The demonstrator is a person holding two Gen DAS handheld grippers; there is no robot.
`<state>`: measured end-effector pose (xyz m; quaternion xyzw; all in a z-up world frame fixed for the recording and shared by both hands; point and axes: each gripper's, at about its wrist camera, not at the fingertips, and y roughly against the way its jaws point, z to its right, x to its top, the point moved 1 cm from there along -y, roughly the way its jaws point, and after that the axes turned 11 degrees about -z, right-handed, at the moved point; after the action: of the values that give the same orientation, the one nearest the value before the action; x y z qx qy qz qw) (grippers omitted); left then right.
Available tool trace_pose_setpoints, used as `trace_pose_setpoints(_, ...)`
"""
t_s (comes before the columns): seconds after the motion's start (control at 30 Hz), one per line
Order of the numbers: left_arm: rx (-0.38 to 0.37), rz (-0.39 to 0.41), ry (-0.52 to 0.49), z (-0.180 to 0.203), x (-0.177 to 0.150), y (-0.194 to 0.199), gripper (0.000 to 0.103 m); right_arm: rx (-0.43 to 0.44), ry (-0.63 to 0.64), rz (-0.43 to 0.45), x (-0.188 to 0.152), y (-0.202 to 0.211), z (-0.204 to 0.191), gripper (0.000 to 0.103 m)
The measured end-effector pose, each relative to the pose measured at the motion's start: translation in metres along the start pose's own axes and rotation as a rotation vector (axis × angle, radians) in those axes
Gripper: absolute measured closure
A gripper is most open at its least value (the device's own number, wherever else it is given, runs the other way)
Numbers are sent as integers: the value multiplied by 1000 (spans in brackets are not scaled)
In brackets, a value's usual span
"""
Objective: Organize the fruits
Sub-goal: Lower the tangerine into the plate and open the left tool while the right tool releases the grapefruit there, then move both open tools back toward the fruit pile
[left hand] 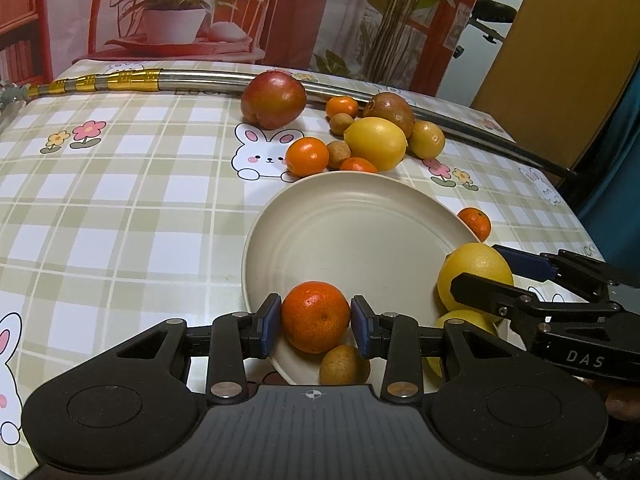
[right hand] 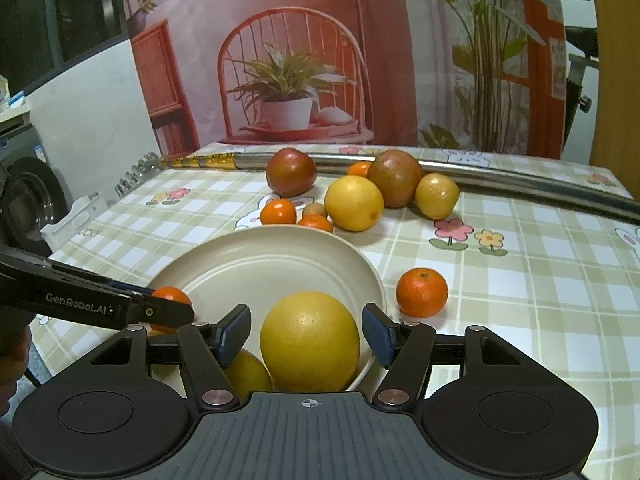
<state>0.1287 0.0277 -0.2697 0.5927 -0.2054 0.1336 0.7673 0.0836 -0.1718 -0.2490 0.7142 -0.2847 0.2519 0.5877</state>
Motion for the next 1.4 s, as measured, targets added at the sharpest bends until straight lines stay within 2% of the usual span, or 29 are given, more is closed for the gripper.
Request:
trace_pose_setpoints(0.33, -11, 14, 6, 0, 0, 2, 58, -26, -12, 46, 6, 12, 8, 45)
trace_pose_setpoints(0.5, 20, 43, -13, 2, 3, 10, 56, -51, -17, 71, 13, 20, 16, 45)
trace_pose_setpoints(0.73, 37, 80, -55, 0, 29, 31, 56, -106, -39, 111, 37, 35, 40, 45)
trace_pose_setpoints(0.83, 54, 108, -101, 1, 49, 44, 56, -116, -70, 129, 50, 40, 52, 45)
trace_pose_setpoints(1.03, 107, 145, -291, 22, 87, 60, 56, -134, -115, 148, 72, 41, 72, 45)
trace_pose_setpoints(1.2, 127, 120, -416, 40, 109, 41, 56, -142, -138, 139, 78, 32, 81, 45)
trace_pose_setpoints(1.33, 80, 24, -414, 42, 125, 7, 66, -120, -176, 122, 75, 24, 90, 45)
trace_pose_setpoints(1.4, 60, -25, -389, 37, 132, -11, 67, -116, -196, 114, 72, 21, 94, 45)
